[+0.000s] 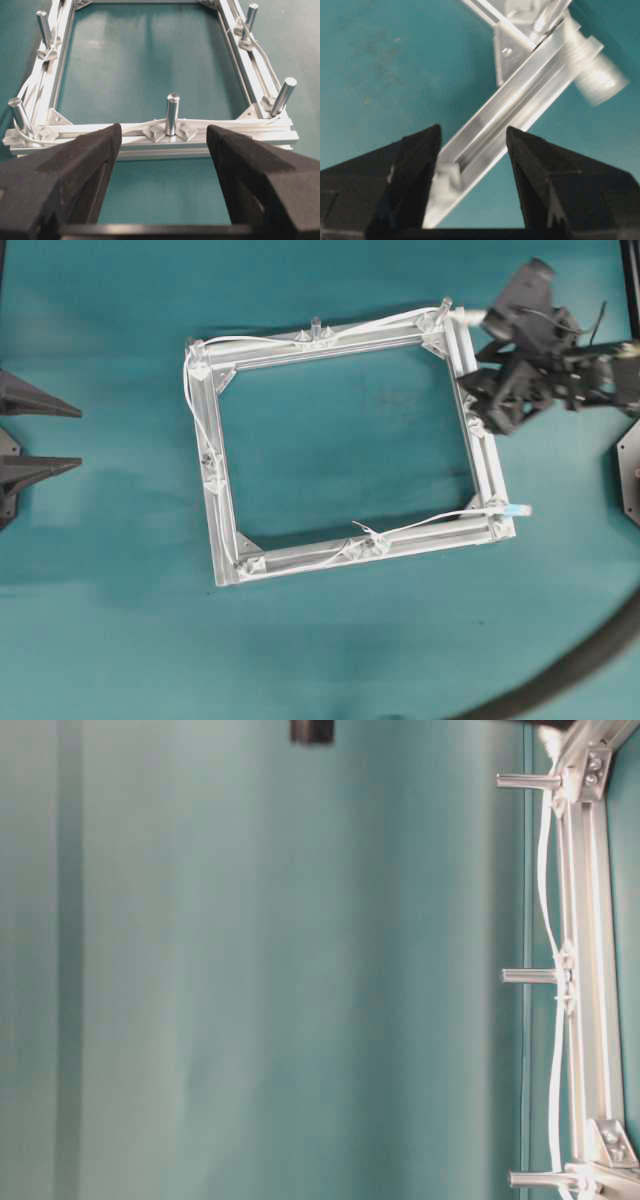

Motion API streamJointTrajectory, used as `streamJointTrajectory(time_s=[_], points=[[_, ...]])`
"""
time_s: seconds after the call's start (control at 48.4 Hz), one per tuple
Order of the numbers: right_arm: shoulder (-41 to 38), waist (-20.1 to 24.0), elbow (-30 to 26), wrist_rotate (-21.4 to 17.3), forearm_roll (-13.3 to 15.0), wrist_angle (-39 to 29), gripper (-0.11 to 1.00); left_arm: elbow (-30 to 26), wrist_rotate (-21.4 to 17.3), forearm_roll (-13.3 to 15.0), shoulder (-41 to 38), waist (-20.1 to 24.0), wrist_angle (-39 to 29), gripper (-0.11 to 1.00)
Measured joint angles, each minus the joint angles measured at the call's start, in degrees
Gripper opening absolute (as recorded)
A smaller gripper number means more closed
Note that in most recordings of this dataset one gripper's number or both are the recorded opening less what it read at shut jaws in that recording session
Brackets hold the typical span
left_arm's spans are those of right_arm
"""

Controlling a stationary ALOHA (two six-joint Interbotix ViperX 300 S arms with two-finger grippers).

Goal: Move the cable alternately left and right between 8 pins so it hooks onto each one.
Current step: 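Open the right gripper and release the cable connector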

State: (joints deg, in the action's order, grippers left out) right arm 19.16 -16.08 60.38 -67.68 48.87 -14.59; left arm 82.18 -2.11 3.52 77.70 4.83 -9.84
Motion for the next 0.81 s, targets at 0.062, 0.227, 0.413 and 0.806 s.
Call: streamJointTrajectory(time_s=[0.062,0.227,0.413,0.806], points=[[3.78,0.44,2.02,0.0,0.0,0.79,0.55,-0.09,0.0,0.0,0.0,0.0,0.0,0.73],[11.07,1.14,5.8,0.97,0.44,4.48,0.55,-0.09,0.0,0.0,0.0,0.09,0.0,0.73],[13.27,2.11,7.47,5.45,3.34,13.54,0.55,-0.09,0.0,0.0,0.0,0.09,0.0,0.73],[27.6,2.11,11.07,11.78,4.66,25.22,0.55,0.0,0.0,0.0,0.0,0.09,0.0,0.73]])
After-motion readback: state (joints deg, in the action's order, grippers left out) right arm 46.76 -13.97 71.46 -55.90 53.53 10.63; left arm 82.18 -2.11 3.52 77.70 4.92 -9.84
